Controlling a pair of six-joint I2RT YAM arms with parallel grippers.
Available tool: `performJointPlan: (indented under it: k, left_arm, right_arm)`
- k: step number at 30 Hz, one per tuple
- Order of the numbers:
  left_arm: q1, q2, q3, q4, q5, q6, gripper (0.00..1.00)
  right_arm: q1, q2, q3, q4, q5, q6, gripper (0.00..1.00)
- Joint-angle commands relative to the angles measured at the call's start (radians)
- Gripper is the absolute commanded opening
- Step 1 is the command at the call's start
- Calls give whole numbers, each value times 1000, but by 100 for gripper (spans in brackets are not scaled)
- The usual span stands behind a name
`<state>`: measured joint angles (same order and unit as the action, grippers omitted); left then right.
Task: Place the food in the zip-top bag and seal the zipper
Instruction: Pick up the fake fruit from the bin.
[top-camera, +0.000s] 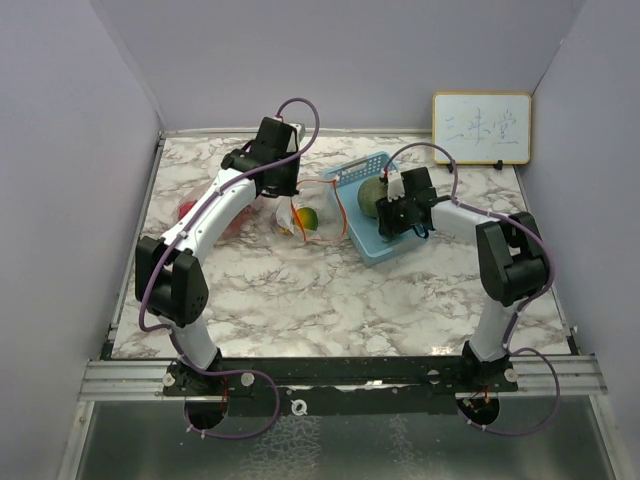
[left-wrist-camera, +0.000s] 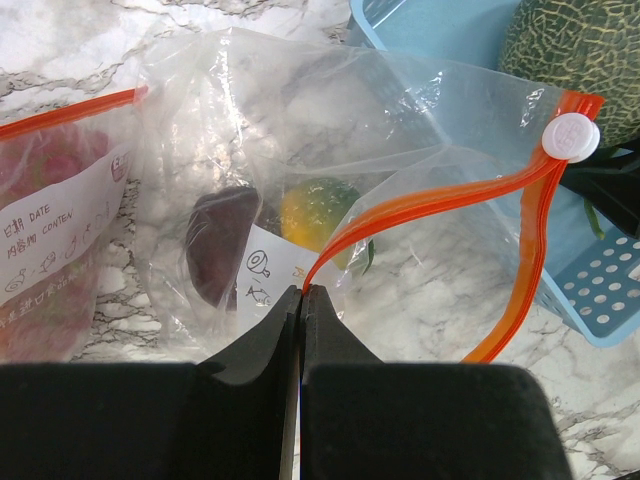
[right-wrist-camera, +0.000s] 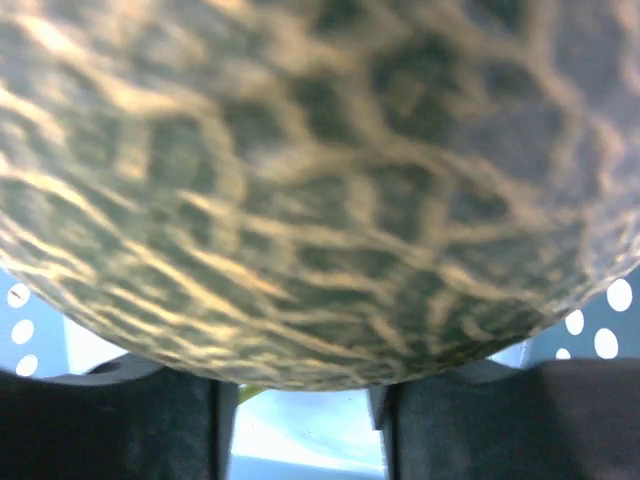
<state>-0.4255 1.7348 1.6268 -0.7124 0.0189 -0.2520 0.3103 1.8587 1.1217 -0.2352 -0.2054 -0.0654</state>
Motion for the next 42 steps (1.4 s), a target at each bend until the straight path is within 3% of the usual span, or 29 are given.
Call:
performJointPlan:
  k: [1,3,5,12,19,28,35,42]
  left_arm:
    - [5,12,34,-3,27,14,0]
    - [5,7,33,-6,24,13,0]
    - [5,1,31,-7,18,13,0]
    - [6,-23,19,-7,11,13,0]
    - [7,-65,-6,-5,3,10,0]
    - [7,-106,-54,5,-17,11,0]
    - [8,-112,-54,11,-18,9,0]
    - [8,-101,-44,16,-10,7,0]
  right_arm:
    - [22,57,-8,-28,-3,75,37]
    - [23,69,16,-63,-39,99,11]
    - [23,68,56,-113,-80,132,2]
    - [23,-29,167,-151,-328,261,2]
    - [-13,-31,243,-157,-445,397,2]
    - [-53,-49,137,69,-741,658,2]
    - [-95,-99,154,181,-807,751,2]
    - [-100,-183,240,177,-837,743,2]
